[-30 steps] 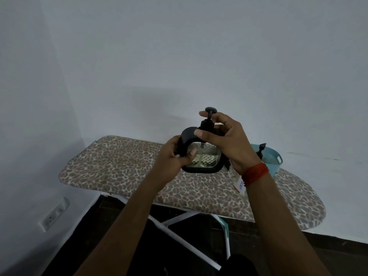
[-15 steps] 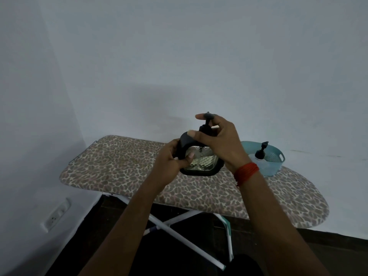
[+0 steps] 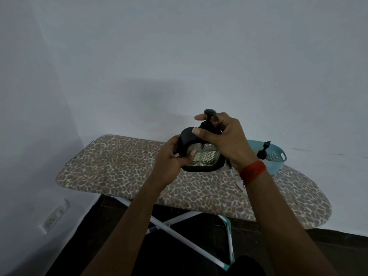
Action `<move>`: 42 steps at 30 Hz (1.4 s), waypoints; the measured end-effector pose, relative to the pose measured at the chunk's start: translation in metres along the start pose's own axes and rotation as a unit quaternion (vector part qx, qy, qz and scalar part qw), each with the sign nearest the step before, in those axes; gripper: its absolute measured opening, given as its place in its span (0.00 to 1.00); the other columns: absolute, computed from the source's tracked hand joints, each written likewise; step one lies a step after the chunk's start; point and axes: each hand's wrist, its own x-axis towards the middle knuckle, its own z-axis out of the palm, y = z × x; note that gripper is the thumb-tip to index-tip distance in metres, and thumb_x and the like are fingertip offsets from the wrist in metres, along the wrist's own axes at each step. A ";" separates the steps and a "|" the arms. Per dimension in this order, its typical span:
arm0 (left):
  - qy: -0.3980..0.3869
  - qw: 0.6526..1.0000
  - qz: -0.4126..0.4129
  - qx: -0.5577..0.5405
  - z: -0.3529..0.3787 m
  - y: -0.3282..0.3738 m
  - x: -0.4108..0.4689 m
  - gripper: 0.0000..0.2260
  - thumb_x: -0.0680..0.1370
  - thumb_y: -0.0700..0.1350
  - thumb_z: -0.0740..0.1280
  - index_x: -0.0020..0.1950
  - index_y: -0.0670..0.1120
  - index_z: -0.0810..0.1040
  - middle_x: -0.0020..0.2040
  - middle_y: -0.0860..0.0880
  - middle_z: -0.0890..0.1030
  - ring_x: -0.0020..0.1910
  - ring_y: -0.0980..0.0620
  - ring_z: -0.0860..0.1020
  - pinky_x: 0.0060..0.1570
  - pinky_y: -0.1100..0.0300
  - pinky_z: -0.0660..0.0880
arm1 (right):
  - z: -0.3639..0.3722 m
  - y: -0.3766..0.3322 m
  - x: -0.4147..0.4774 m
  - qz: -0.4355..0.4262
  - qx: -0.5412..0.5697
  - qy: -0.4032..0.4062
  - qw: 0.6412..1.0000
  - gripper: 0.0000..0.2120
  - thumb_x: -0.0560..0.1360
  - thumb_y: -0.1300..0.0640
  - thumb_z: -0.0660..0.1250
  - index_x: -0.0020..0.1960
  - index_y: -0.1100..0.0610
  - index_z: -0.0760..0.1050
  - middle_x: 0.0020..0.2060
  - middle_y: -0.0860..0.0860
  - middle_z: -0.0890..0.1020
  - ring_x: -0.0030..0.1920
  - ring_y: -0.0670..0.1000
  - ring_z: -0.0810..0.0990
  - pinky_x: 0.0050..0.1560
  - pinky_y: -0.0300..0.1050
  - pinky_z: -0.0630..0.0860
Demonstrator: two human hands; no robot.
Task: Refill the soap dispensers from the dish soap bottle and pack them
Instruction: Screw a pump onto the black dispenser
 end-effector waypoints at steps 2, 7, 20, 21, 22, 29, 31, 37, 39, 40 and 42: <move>0.000 1.000 -0.007 -0.004 -0.006 0.000 0.002 0.17 0.76 0.35 0.70 0.64 0.44 0.77 0.55 0.48 0.83 0.56 0.51 0.81 0.53 0.54 0.77 | -0.006 -0.002 0.001 0.024 0.058 -0.049 0.997 0.19 0.74 0.59 0.74 0.64 0.55 0.79 0.59 0.53 0.83 0.55 0.51 0.84 0.58 0.48 0.81; -0.001 0.999 -0.024 -0.038 -0.014 0.000 0.004 0.16 0.73 0.40 0.70 0.61 0.45 0.78 0.56 0.45 0.83 0.58 0.45 0.80 0.61 0.41 0.75 | -0.014 -0.001 0.006 0.042 0.128 -0.140 0.981 0.17 0.81 0.66 0.63 0.70 0.66 0.73 0.63 0.59 0.81 0.66 0.54 0.79 0.67 0.48 0.76; 0.000 0.997 -0.025 -0.067 -0.008 -0.012 0.002 0.17 0.75 0.39 0.68 0.64 0.41 0.76 0.57 0.40 0.82 0.59 0.40 0.78 0.62 0.41 0.73 | 0.007 -0.003 0.004 0.032 0.086 0.017 0.996 0.12 0.70 0.65 0.77 0.53 0.61 0.84 0.45 0.53 0.88 0.46 0.50 0.87 0.48 0.41 0.82; -0.002 0.997 -0.028 -0.069 -0.008 -0.012 0.001 0.17 0.75 0.39 0.67 0.64 0.41 0.76 0.57 0.39 0.81 0.59 0.40 0.78 0.63 0.41 0.73 | 0.006 -0.002 0.003 0.027 0.089 0.020 0.995 0.13 0.71 0.64 0.77 0.54 0.62 0.84 0.46 0.54 0.88 0.48 0.51 0.87 0.49 0.42 0.82; -0.004 0.997 -0.029 -0.070 -0.009 -0.011 0.001 0.17 0.75 0.39 0.68 0.64 0.42 0.76 0.58 0.39 0.81 0.60 0.39 0.78 0.63 0.41 0.73 | 0.006 0.000 0.002 0.027 0.098 0.018 0.995 0.14 0.71 0.64 0.77 0.56 0.62 0.83 0.47 0.54 0.88 0.49 0.52 0.87 0.51 0.43 0.82; -0.017 0.999 -0.021 -0.029 -0.013 -0.002 -0.005 0.18 0.74 0.43 0.69 0.63 0.43 0.77 0.57 0.43 0.82 0.59 0.44 0.79 0.62 0.44 0.74 | -0.022 0.011 -0.012 0.059 0.093 -0.066 0.992 0.23 0.73 0.59 0.73 0.67 0.61 0.77 0.59 0.55 0.84 0.62 0.52 0.82 0.63 0.47 0.79; -0.019 0.999 -0.022 -0.025 -0.014 -0.001 -0.007 0.17 0.73 0.43 0.69 0.62 0.45 0.77 0.55 0.45 0.83 0.58 0.47 0.79 0.59 0.49 0.75 | -0.030 0.012 -0.018 0.053 0.052 -0.105 0.992 0.24 0.71 0.60 0.75 0.67 0.60 0.77 0.59 0.54 0.84 0.61 0.52 0.82 0.62 0.48 0.80; -0.037 0.999 -0.033 -0.014 -0.017 -0.014 -0.017 0.16 0.77 0.40 0.69 0.65 0.47 0.76 0.57 0.48 0.82 0.59 0.48 0.79 0.60 0.48 0.75 | -0.037 0.011 -0.020 0.043 -0.091 -0.167 0.981 0.23 0.71 0.61 0.78 0.65 0.56 0.79 0.55 0.48 0.86 0.57 0.46 0.84 0.62 0.48 0.80; -0.038 0.999 -0.034 -0.017 -0.020 -0.022 -0.019 0.16 0.78 0.39 0.68 0.66 0.46 0.76 0.58 0.47 0.82 0.60 0.48 0.79 0.60 0.48 0.75 | -0.034 0.017 -0.020 0.044 -0.107 -0.171 0.979 0.22 0.71 0.60 0.78 0.64 0.55 0.80 0.54 0.49 0.86 0.56 0.47 0.85 0.62 0.52 0.80; -0.037 0.999 -0.033 -0.019 -0.021 -0.025 -0.021 0.16 0.78 0.39 0.68 0.66 0.45 0.75 0.58 0.47 0.82 0.60 0.48 0.79 0.61 0.48 0.75 | -0.031 0.021 -0.021 0.048 -0.098 -0.167 0.980 0.22 0.70 0.59 0.79 0.63 0.55 0.80 0.53 0.49 0.86 0.55 0.49 0.85 0.61 0.54 0.80; -0.034 0.999 -0.028 -0.018 -0.024 -0.032 -0.021 0.16 0.79 0.38 0.67 0.66 0.47 0.75 0.59 0.48 0.82 0.61 0.50 0.79 0.60 0.52 0.76 | -0.025 0.031 -0.022 0.058 -0.081 -0.153 0.983 0.22 0.68 0.58 0.80 0.61 0.55 0.81 0.51 0.50 0.87 0.54 0.51 0.86 0.59 0.56 0.81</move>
